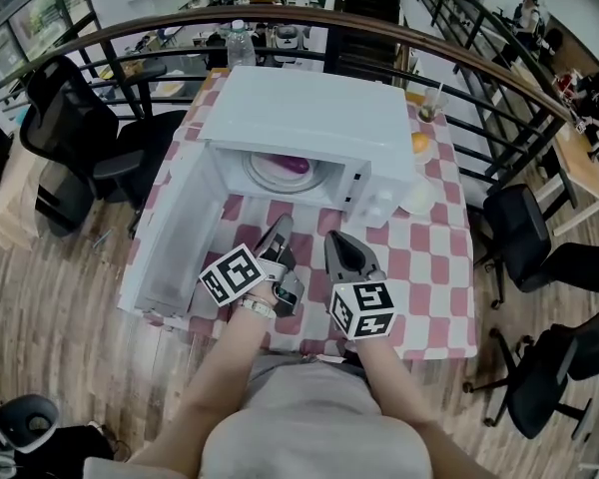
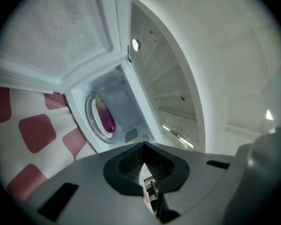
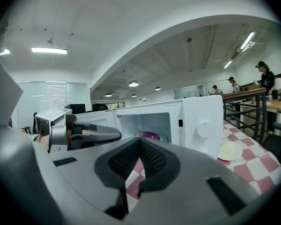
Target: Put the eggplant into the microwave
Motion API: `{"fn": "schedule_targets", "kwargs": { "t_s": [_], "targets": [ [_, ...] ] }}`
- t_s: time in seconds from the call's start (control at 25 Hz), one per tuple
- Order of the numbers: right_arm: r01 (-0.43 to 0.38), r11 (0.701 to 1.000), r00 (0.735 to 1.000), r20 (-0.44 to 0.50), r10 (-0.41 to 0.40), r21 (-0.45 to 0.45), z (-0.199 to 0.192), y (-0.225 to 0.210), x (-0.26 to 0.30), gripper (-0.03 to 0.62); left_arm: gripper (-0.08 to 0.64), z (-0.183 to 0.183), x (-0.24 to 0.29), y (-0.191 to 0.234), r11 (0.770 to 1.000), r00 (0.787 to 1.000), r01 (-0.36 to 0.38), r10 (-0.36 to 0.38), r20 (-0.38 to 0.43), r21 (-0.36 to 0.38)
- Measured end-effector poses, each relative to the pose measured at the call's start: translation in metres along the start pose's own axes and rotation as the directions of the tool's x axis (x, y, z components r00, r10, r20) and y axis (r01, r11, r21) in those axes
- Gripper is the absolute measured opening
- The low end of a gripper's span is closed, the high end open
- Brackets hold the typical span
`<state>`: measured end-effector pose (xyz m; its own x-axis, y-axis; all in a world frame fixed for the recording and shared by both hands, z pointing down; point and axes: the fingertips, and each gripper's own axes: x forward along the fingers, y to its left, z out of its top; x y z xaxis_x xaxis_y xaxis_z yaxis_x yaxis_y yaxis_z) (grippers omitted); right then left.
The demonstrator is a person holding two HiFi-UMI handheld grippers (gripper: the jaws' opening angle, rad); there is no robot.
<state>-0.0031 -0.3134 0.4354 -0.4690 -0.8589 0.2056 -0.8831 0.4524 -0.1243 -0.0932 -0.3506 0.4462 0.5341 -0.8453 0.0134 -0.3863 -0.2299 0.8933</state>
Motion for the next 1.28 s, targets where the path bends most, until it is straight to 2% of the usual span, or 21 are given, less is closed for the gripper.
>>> {"fn": "schedule_targets", "kwargs": {
  "t_s": [0.12, 0.2, 0.32, 0.44, 0.64, 0.76, 1.0, 1.16, 1.28],
  "targets": [
    [-0.015, 1.0, 1.0, -0.005, 0.015, -0.002, -0.002, 0.004, 0.001, 0.023, 0.003, 0.002, -0.002, -0.012, 0.987, 1.0, 0.025, -0.026, 0.003, 0.16],
    [-0.019, 1.0, 1.0, -0.001, 0.019, -0.007, -0.002, 0.004, 0.001, 0.023, 0.003, 0.002, -0.003, -0.023, 0.957, 0.999, 0.046, -0.048, 0.001, 0.287],
    [-0.021, 1.0, 1.0, 0.007, 0.021, -0.011, 0.0, 0.004, 0.002, 0.023, 0.003, -0.002, -0.005, -0.038, 0.896, 0.997, 0.074, -0.078, -0.008, 0.438],
    [-0.025, 1.0, 1.0, 0.017, 0.025, -0.016, 0.001, 0.007, 0.001, 0.023, 0.003, -0.006, -0.007, -0.046, 0.848, 0.996, 0.077, -0.085, -0.01, 0.524],
    [-0.033, 0.998, 0.998, 0.046, 0.036, -0.055, 0.006, 0.012, -0.001, 0.023, 0.003, -0.02, -0.006, -0.058, 0.715, 0.996, 0.084, -0.074, -0.044, 0.694],
    [-0.044, 0.997, 0.997, 0.059, 0.048, -0.066, 0.008, 0.014, -0.002, 0.023, 0.003, -0.026, -0.006, -0.061, 0.643, 0.997, 0.079, -0.055, -0.057, 0.762],
    [-0.043, 0.995, 0.994, 0.093, 0.051, -0.088, 0.013, 0.013, -0.004, 0.023, 0.003, -0.037, -0.003, -0.065, 0.515, 0.997, 0.082, -0.032, -0.076, 0.853],
    [-0.027, 0.996, 0.992, 0.119, 0.037, -0.086, 0.018, 0.009, -0.006, 0.023, 0.003, -0.041, -0.003, -0.067, 0.459, 0.997, 0.082, -0.024, -0.08, 0.885],
    [-0.022, 0.996, 0.991, 0.13, 0.033, -0.088, 0.02, 0.008, -0.007, 0.023, 0.003, -0.042, -0.002, -0.067, 0.439, 0.997, 0.078, -0.017, -0.078, 0.895]
  ]
}}
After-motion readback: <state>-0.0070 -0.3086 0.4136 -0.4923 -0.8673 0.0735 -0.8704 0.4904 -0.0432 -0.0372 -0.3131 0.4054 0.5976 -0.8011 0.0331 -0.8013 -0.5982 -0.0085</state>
